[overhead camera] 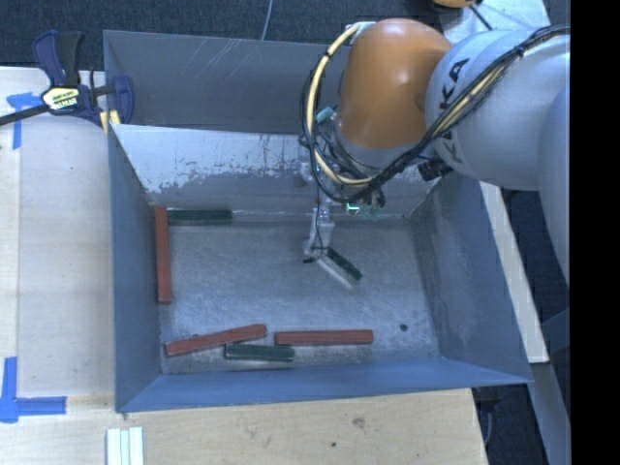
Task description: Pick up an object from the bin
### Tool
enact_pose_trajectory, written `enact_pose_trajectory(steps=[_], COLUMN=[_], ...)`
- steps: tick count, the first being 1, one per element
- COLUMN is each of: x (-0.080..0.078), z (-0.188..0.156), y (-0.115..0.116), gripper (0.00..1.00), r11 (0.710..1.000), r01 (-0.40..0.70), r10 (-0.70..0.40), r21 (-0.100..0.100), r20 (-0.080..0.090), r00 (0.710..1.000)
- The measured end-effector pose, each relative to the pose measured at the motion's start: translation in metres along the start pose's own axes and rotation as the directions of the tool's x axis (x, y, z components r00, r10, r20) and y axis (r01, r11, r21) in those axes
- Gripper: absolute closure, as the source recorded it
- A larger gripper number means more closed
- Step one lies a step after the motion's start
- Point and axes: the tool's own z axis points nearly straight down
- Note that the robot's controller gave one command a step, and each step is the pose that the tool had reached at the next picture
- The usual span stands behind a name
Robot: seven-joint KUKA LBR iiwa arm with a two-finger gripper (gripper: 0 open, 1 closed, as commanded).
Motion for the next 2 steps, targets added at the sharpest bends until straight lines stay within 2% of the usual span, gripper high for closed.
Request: enact_pose_trajectory(steps=[1, 2], x=[-0.002, 0.032], z=[-0.004, 0.058], y=[0.000, -0.031], gripper=[0.00, 0.00], r11=[1.000, 0.998], r01=[-0.001, 0.060], r10=[0.001, -0.060], r21=[0.000, 0.001], r20=[0.007, 0.011], r00=[1.000, 0.998])
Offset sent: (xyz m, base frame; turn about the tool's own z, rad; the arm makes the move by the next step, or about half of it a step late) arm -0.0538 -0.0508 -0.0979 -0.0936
